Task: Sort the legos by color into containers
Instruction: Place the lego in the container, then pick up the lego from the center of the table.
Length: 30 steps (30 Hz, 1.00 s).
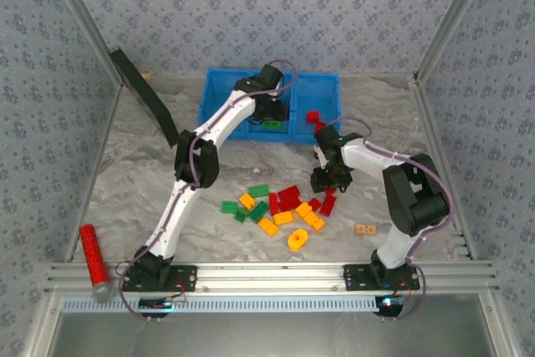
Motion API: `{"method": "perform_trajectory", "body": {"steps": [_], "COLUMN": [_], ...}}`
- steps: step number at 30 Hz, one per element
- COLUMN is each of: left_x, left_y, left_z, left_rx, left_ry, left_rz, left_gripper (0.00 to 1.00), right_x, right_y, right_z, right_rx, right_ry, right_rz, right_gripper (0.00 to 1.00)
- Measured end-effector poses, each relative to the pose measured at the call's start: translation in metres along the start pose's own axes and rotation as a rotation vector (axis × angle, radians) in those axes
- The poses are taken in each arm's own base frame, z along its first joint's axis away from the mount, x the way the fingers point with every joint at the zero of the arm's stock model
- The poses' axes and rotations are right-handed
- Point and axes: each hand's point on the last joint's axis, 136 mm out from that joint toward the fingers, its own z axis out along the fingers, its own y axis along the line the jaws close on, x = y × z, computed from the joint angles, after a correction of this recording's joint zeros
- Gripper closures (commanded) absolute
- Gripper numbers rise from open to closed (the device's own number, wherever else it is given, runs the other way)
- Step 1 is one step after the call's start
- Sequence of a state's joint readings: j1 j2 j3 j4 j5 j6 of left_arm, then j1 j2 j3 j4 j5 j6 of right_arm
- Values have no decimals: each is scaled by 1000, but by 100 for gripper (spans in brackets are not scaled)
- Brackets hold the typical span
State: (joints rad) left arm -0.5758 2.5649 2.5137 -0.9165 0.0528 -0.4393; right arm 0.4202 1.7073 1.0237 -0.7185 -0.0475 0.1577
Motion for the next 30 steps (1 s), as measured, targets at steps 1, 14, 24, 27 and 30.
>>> {"method": "perform_trajectory", "body": {"steps": [1,14,24,27,30], "left_x": [-2,-27,72,114,155], "left_y": [-2,-25,35,54,65], "left_z": [-5,-85,-178,-185,-179], "left_rx": [7,83,-62,-77,-84], "left_ry": [-7,-105,-32,9,69], "left_rz": [1,63,188,208,244], "left_gripper": [35,34,31,29,29], "right_x": [1,2,-42,-70,-96], "right_y": [1,-4,1,5,9], "right_z": [1,1,-51,-80,-108], "right_rx": [1,29,-5,-22,-29], "right_ry": [5,19,-122,-216,-301], "right_rz": [0,24,57,66,69], "right_gripper": [52,70,73,73,73]}}
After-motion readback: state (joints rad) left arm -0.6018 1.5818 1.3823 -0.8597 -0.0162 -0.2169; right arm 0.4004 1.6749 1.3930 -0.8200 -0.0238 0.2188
